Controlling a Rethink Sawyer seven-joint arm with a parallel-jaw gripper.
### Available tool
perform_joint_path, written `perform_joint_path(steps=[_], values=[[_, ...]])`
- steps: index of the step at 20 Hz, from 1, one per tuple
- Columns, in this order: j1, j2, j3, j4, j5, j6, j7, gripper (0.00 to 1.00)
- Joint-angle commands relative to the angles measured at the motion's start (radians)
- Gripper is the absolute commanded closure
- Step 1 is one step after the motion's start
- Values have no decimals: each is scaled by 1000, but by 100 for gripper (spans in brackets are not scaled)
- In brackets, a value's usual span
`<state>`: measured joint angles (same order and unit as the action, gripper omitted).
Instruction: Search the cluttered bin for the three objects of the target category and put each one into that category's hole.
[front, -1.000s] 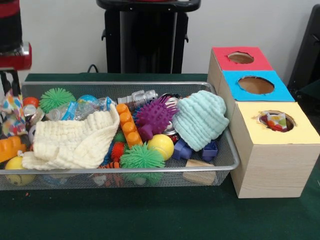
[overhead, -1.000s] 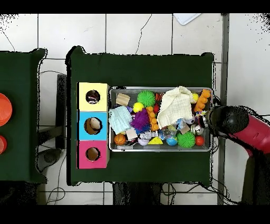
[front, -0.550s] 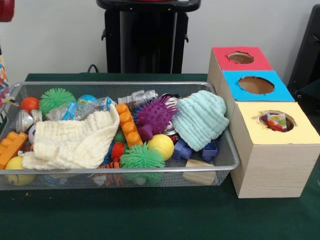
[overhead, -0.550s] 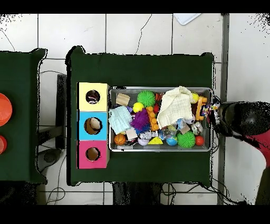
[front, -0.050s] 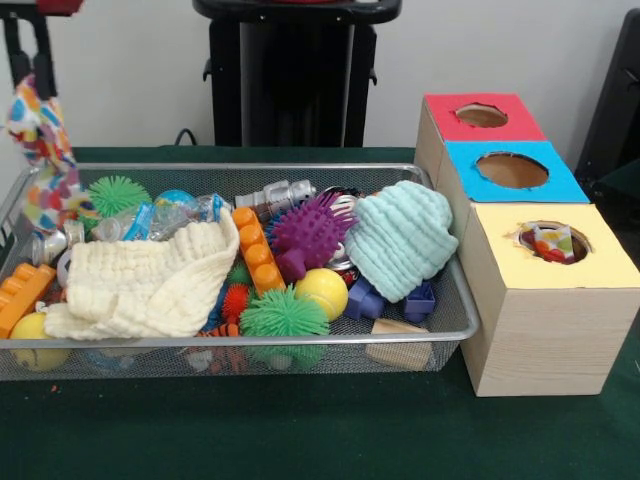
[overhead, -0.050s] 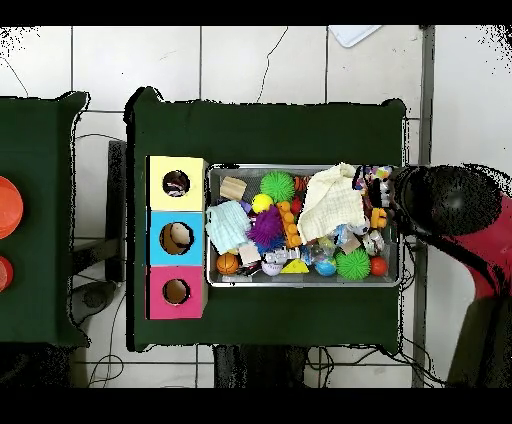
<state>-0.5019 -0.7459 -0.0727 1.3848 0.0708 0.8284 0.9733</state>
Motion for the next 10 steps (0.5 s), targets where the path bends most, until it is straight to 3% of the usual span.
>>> perform_joint_path(steps=[1, 10], values=[[91, 62, 0, -36, 65, 85, 418, 100], [222, 97, -106, -204, 41, 240, 569, 100]])
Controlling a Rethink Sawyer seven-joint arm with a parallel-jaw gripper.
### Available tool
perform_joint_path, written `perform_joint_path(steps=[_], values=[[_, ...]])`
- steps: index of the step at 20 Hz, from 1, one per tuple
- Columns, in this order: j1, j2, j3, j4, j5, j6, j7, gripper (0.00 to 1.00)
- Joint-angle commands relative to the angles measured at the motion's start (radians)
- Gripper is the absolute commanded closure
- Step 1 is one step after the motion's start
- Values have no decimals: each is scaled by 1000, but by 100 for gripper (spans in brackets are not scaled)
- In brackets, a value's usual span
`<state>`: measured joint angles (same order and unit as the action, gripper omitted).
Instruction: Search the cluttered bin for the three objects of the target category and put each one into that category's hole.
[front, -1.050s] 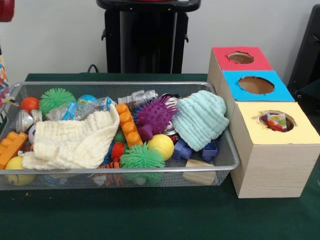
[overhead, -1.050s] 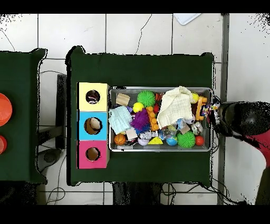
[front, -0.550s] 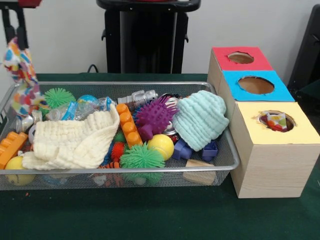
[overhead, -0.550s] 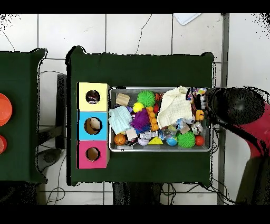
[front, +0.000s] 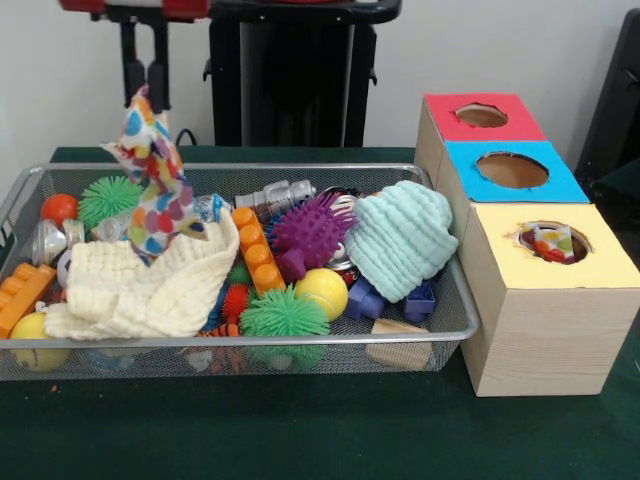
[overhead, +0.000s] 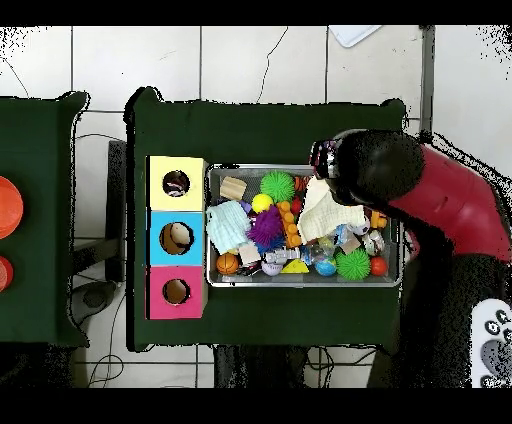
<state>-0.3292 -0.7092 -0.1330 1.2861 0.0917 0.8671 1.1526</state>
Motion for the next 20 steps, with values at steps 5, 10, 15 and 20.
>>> perform_joint_path(steps=[5, 10, 15, 20], values=[[101, 84, -72, -217, 18, 323, 484, 100], [142, 99, -82, -317, 20, 444, 574, 100], [197, 122, -81, -346, 44, 470, 703, 100], [227, 125, -63, -292, 78, 397, 777, 100]])
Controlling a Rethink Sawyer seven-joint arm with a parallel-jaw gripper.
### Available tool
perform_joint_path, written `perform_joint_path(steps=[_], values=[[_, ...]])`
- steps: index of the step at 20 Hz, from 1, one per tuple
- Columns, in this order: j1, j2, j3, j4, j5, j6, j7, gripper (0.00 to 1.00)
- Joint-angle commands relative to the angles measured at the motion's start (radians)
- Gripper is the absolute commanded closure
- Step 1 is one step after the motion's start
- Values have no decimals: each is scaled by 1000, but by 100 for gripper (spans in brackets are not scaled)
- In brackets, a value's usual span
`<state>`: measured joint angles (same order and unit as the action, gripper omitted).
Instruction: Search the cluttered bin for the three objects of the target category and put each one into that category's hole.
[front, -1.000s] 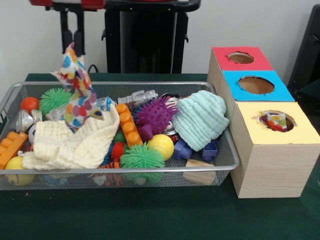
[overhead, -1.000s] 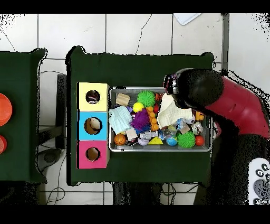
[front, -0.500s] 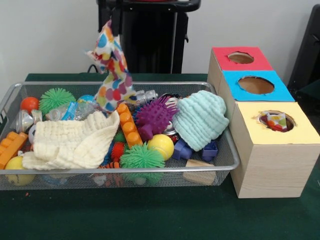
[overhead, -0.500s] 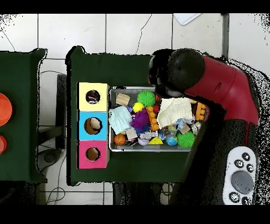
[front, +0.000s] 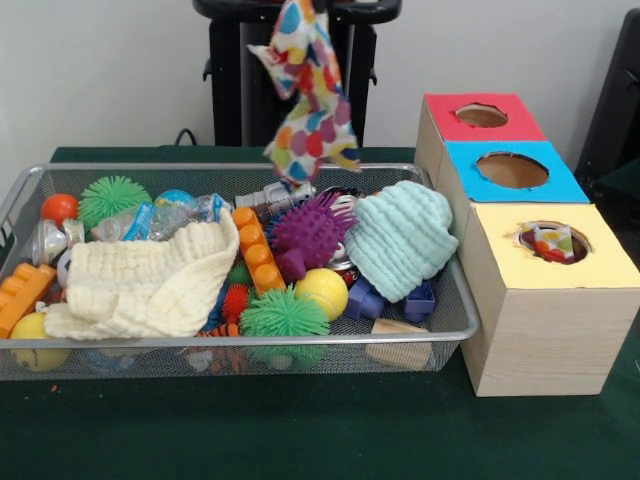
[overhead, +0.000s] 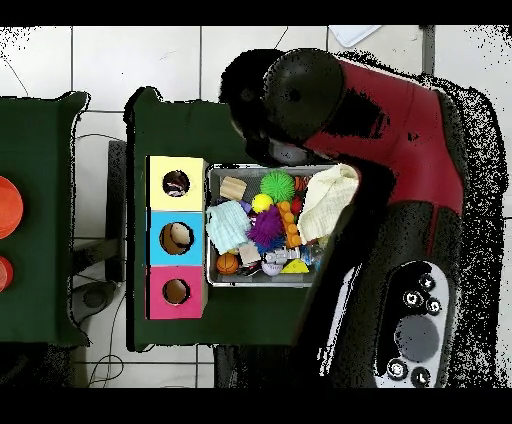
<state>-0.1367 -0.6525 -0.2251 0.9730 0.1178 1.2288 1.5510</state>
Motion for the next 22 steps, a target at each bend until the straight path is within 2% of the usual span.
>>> perform_joint_path(steps=[1, 8, 11, 15, 22], values=[[46, 71, 28, 25, 59, 24, 403, 100], [103, 90, 15, 43, 64, -35, 503, 100], [131, 104, 11, 47, 60, -89, 553, 100], [155, 139, 12, 21, 58, -99, 602, 100], [153, 158, 33, 58, 69, -158, 613, 100]])
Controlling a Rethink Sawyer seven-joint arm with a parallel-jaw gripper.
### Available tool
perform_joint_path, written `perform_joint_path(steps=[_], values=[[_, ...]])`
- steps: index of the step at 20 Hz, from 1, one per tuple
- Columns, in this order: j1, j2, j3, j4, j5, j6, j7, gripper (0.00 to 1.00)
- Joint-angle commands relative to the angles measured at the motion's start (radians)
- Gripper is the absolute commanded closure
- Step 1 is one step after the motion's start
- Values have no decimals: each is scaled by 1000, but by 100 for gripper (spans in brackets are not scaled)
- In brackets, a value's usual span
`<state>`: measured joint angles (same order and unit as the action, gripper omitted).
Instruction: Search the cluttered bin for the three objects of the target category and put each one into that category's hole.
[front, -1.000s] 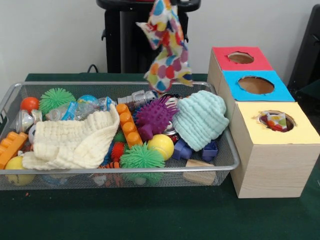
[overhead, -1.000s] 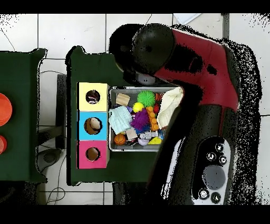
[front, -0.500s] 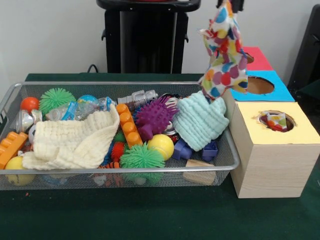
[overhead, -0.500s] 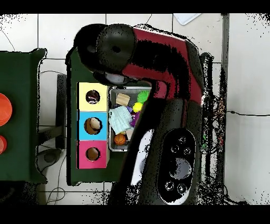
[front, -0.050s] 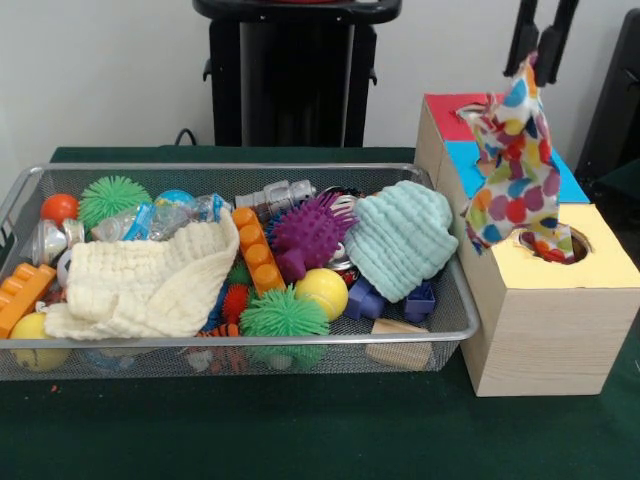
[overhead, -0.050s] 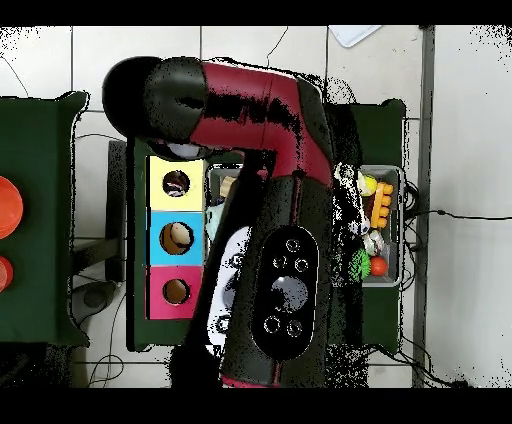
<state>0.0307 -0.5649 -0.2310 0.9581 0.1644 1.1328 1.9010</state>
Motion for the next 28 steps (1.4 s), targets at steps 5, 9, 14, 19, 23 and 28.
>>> perform_joint_path(steps=[5, 9, 14, 19, 23, 28], values=[[-24, 103, 53, 59, 39, -71, 266, 100], [-18, 150, 49, 10, 43, -51, 282, 100], [-21, 195, 42, 8, 35, -71, 276, 100], [-23, 218, 42, 4, 39, -85, 272, 100], [-5, 207, 43, 13, 50, -60, 279, 100], [51, 136, 29, 87, 58, -32, 302, 100]])
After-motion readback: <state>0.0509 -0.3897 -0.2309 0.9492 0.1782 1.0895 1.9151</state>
